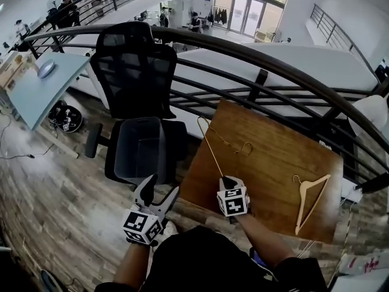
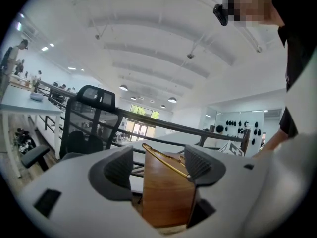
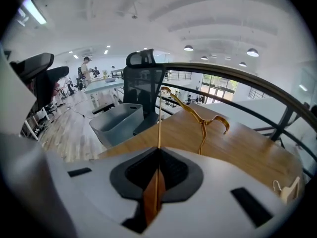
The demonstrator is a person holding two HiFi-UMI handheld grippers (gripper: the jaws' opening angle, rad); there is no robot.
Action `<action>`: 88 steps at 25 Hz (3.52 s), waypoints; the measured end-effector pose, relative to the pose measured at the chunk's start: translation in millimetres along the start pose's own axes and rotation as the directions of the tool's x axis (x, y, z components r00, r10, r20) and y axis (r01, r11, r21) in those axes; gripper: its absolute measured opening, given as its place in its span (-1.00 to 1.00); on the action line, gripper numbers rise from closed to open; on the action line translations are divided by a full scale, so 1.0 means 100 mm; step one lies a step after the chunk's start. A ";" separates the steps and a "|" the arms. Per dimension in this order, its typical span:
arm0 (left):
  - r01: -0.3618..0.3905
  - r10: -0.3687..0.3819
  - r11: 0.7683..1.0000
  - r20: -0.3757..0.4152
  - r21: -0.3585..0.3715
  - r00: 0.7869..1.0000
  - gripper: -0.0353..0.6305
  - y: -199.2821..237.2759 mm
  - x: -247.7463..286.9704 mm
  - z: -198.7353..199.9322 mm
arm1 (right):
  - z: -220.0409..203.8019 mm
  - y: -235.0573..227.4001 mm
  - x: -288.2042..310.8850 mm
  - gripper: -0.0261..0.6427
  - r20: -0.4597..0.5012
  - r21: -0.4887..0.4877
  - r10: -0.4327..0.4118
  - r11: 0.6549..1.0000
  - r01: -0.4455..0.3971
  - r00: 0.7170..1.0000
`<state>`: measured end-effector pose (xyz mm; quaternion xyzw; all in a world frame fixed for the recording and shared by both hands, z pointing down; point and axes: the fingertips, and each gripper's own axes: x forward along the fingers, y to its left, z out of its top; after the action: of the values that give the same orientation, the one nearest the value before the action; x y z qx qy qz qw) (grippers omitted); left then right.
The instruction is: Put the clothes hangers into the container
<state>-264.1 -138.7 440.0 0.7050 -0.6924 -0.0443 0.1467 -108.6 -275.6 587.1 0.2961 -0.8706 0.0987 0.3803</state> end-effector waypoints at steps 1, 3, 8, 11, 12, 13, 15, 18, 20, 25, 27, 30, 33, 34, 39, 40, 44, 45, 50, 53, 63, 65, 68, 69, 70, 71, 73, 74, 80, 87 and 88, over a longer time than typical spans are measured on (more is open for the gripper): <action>-0.023 0.023 1.000 -0.004 0.002 1.000 0.10 0.09 -0.05 0.01 | 0.07 0.09 0.02 -0.89 0.007 -0.010 0.014 1.000 -0.014 1.000; -0.066 0.066 0.998 -0.011 0.006 0.998 0.09 0.27 -0.16 0.01 | 0.19 0.26 0.07 -0.89 0.019 -0.031 0.043 0.999 -0.043 0.999; -0.163 0.163 0.987 -0.043 0.010 0.986 0.09 0.73 -0.40 -0.07 | 0.46 0.76 0.26 -0.89 0.038 -0.097 0.121 0.988 -0.116 0.992; -0.233 0.234 0.972 -0.079 0.016 0.969 0.02 1.01 -0.57 -0.11 | 0.64 1.10 0.35 -0.89 0.044 -0.123 0.170 0.979 -0.163 0.984; -0.249 0.250 0.968 -0.084 0.014 0.965 0.02 1.09 -0.64 -0.11 | 0.69 1.22 0.37 -0.89 0.047 -0.130 0.188 0.975 -0.181 0.981; -0.262 0.262 0.965 -0.084 0.010 0.961 0.01 1.15 -0.71 -0.11 | 0.74 1.35 0.38 -0.89 0.051 -0.139 0.207 0.970 -0.199 0.977; -0.285 0.284 0.959 -0.080 0.002 0.955 0.01 1.26 -0.85 -0.10 | 0.84 1.59 0.41 -0.89 0.061 -0.160 0.248 0.959 -0.236 0.967; -0.313 0.311 0.950 -0.079 -0.007 0.947 0.01 1.45 -1.03 -0.10 | 0.99 1.97 0.51 -0.89 0.068 -0.188 0.306 0.939 -0.289 0.950; -0.328 0.326 0.945 -0.084 -0.008 0.942 0.01 1.60 -1.13 -0.11 | 1.07 2.21 0.65 -0.89 0.061 -0.200 0.338 0.926 -0.320 0.939; -0.384 0.381 0.923 -0.092 -0.019 0.920 0.01 1.88 -1.41 -0.14 | 1.14 2.65 0.88 -0.89 0.018 -0.189 0.397 0.903 -0.386 0.918; -0.408 0.403 0.913 -0.093 -0.035 0.910 0.01 1.95 -1.51 -0.16 | 1.13 2.76 0.91 -0.89 0.000 -0.176 0.414 0.896 -0.408 0.910; -0.433 0.426 0.899 -0.100 -0.061 0.899 0.01 2.03 -1.57 -0.19 | 1.11 2.86 0.97 -0.89 -0.029 -0.169 0.435 0.885 -0.433 0.900; -0.445 0.435 0.892 -0.111 -0.080 0.893 0.01 2.09 -1.53 -0.21 | 1.10 2.89 1.08 -0.89 -0.056 -0.143 0.461 0.874 -0.464 0.886; -0.447 0.437 0.891 -0.115 -0.084 0.892 0.01 2.11 -1.51 -0.21 | 1.11 2.91 1.13 -0.89 -0.063 -0.130 0.472 0.870 -0.476 0.879; -0.467 0.450 0.878 -0.158 -0.104 0.879 0.01 2.28 -1.41 -0.29 | 1.10 2.94 1.45 -0.89 -0.108 -0.032 0.510 0.856 -0.516 0.853; -0.472 0.453 0.875 -0.165 -0.106 0.876 0.01 2.31 -1.39 -0.30 | 1.09 2.94 1.51 -0.89 -0.114 -0.007 0.518 0.853 -0.522 0.848; -0.484 0.461 0.869 -0.185 -0.106 0.868 0.01 2.44 -1.33 -0.30 | 1.16 2.98 1.73 -0.89 -0.115 0.037 0.546 0.837 -0.546 0.830; -0.485 0.461 0.868 -0.191 -0.107 0.866 0.01 2.47 -1.31 -0.30 | 1.19 2.99 1.77 -0.89 -0.117 0.046 0.551 0.834 -0.550 0.826; -0.488 0.457 0.866 -0.226 -0.110 0.860 0.01 2.59 -1.23 -0.35 | 1.14 3.07 1.97 -0.89 -0.152 0.103 0.572 0.821 -0.562 0.806; -0.486 0.451 0.866 -0.239 -0.114 0.860 0.01 2.64 -1.18 -0.36 | 1.04 3.05 2.11 -0.89 -0.194 0.173 0.559 0.828 -0.533 0.806; -0.486 0.438 0.865 -0.280 -0.129 0.854 0.01 2.76 -1.08 -0.47 | 0.86 2.90 2.49 -0.88 -0.299 0.273 0.521 0.850 -0.451 0.800; -0.486 0.438 0.865 -0.283 -0.126 0.853 0.01 2.78 -1.09 -0.47 | 0.84 2.91 2.55 -0.87 -0.318 0.285 0.512 0.855 -0.434 0.798; -0.490 0.441 0.862 -0.287 -0.130 0.851 0.01 2.80 -1.10 -0.49 | 0.78 2.91 2.64 -0.86 -0.349 0.285 0.492 0.866 -0.410 0.797; -0.492 0.442 0.861 -0.288 -0.132 0.850 0.01 2.81 -1.10 -0.51 | 0.77 2.91 2.67 -0.86 -0.356 0.282 0.485 0.871 -0.403 0.799; -0.494 0.443 0.859 -0.290 -0.134 0.849 0.01 2.82 -1.11 -0.52 | 0.76 2.90 2.70 -0.86 -0.361 0.277 0.478 0.875 -0.397 0.801; -0.495 0.443 0.858 -0.292 -0.136 0.848 0.01 2.83 -1.11 -0.54 | 0.74 2.90 2.72 -0.85 -0.366 0.273 0.472 0.879 -0.392 0.802; -0.497 0.443 0.856 -0.298 -0.138 0.846 0.01 2.84 -1.12 -0.57 | 0.72 2.90 2.77 -0.84 -0.371 0.270 0.460 0.885 -0.380 0.807; -0.498 0.443 0.856 -0.301 -0.137 0.845 0.01 2.84 -1.12 -0.58 | 0.71 2.89 2.79 -0.83 -0.372 0.275 0.455 0.886 -0.372 0.809; -0.499 0.445 0.856 -0.300 -0.133 0.844 0.01 2.85 -1.14 -0.57 | 0.78 2.89 2.87 -0.74 -0.334 0.255 0.423 0.901 -0.352 0.842; -0.497 0.445 0.858 -0.295 -0.131 0.846 0.01 2.82 -1.20 -0.57 | 0.86 2.91 2.80 -0.60 -0.293 0.234 0.438 0.895 -0.381 0.850; -0.496 0.444 0.859 -0.294 -0.130 0.847 0.01 2.81 -1.21 -0.57 | 0.87 2.91 2.79 -0.60 -0.287 0.234 0.440 0.894 -0.383 0.851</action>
<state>-523.7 -10.2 552.8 0.4943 -0.8118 0.0139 0.3106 -481.8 -198.8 743.6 0.1126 -0.8254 0.2996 0.4650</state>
